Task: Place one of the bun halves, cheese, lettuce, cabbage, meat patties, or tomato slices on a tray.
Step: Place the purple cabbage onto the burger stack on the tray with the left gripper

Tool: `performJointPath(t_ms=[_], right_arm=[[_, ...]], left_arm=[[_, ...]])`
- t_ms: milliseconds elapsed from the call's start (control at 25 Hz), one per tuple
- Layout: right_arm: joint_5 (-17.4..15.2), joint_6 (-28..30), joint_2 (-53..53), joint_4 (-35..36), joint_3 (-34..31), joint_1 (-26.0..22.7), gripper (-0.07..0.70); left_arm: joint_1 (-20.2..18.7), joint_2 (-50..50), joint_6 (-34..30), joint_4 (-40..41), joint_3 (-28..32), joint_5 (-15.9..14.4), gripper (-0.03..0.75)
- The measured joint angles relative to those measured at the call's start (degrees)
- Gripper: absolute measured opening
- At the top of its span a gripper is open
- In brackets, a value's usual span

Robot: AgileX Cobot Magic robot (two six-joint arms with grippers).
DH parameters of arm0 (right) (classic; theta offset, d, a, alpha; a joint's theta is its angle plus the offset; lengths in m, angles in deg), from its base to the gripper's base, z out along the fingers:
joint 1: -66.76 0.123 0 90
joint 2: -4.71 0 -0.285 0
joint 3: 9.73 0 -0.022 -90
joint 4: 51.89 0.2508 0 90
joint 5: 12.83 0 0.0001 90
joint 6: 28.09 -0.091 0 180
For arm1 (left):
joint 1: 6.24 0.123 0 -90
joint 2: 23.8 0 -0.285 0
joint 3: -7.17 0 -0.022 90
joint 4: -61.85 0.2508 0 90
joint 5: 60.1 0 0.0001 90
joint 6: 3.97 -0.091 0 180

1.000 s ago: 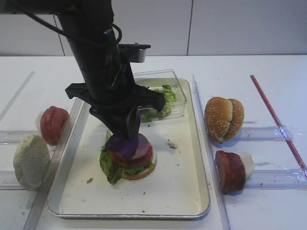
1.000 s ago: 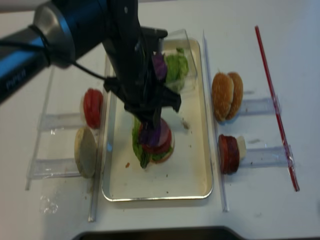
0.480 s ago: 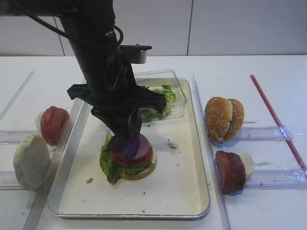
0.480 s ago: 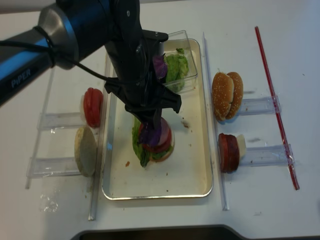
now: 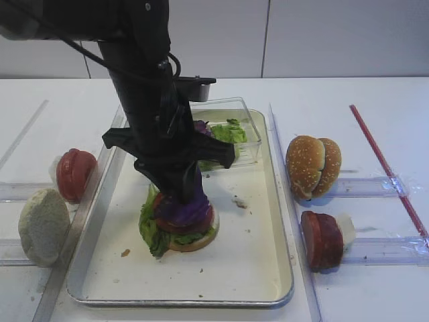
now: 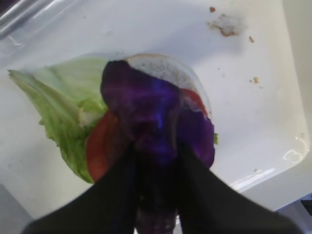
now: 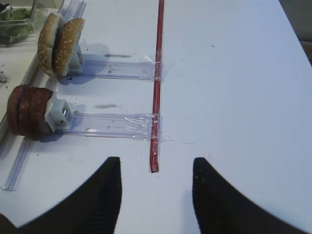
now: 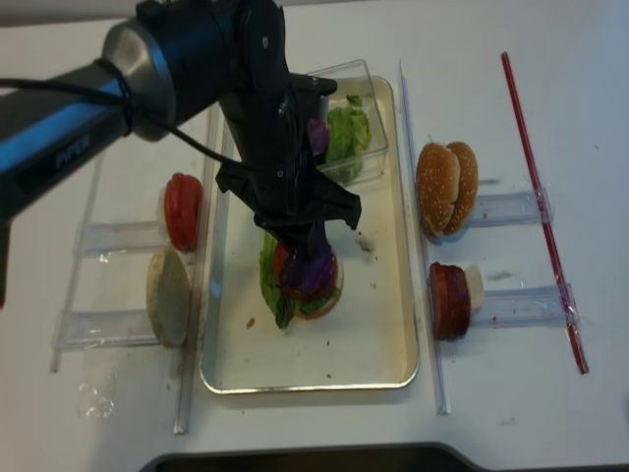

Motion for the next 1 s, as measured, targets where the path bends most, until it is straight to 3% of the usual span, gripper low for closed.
performJointPath(t_ms=[200,680,1000], right_arm=[[0.0,0.0,0.0,0.0,0.0,0.0,0.357],[-0.1,0.2,0.0,0.0,0.0,0.0,0.307],[-0.1,0.2,0.0,0.0,0.0,0.0,0.305]], left_arm=[[0.0,0.0,-0.2,1.7,0.0,0.0,0.188],[0.0,0.1,-0.2,3.0,-0.2,-0.6,0.444],[0.0,0.2,0.7,5.6,-4.5,-1.3,0.479]])
